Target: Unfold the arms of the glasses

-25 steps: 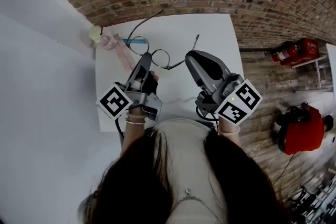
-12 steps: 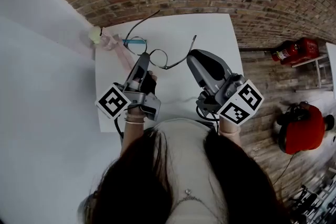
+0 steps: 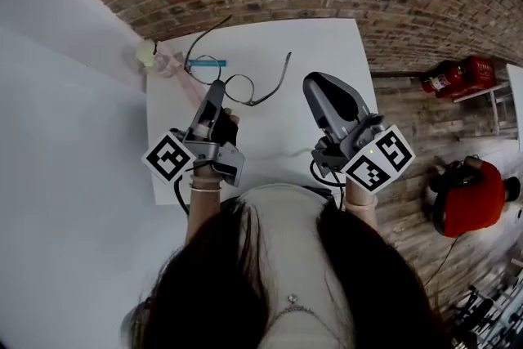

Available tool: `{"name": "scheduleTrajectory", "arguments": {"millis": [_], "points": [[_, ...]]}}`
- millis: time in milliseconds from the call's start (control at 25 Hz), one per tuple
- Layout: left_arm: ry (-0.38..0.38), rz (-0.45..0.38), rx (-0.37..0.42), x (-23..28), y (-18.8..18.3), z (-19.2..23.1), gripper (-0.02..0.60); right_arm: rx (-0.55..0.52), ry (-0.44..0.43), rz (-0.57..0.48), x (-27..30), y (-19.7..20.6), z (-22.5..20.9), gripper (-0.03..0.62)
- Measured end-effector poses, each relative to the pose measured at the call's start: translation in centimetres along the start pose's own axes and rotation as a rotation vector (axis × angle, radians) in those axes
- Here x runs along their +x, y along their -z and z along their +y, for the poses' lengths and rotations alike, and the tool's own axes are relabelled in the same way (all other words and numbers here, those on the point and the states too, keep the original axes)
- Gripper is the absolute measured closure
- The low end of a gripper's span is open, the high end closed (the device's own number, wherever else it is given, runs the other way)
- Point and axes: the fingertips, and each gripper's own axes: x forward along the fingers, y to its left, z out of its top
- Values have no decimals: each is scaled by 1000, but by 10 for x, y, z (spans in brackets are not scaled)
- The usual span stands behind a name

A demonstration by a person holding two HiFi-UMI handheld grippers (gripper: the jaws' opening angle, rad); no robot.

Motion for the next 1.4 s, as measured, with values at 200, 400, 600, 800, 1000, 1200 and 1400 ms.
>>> {"name": "scheduleTrajectory", "arguments": {"millis": [200,400,600,800,1000,1200,1400], "points": [[17,8,-23,-2,2,-4,560,-64,79,39,-5,7,-10,583],[30,25,-43,-6,6,-7,560,-85,119,57,-12,11,-14,588],[64,55,-85,-11,13,-12,560,-125,168,87,-20,18,-19,589],[75,80,-101,-16,19,-14,560,-154,205,121,-27,27,-20,589],[94,104,-123,-22,26,-17,560,-184,239,148,-35,36,-19,591],[102,128,-142,-29,33,-20,560,-193,265,160,-46,42,-18,591],[104,154,-156,-30,39,-19,560,-205,282,177,-50,46,-17,591]]}}
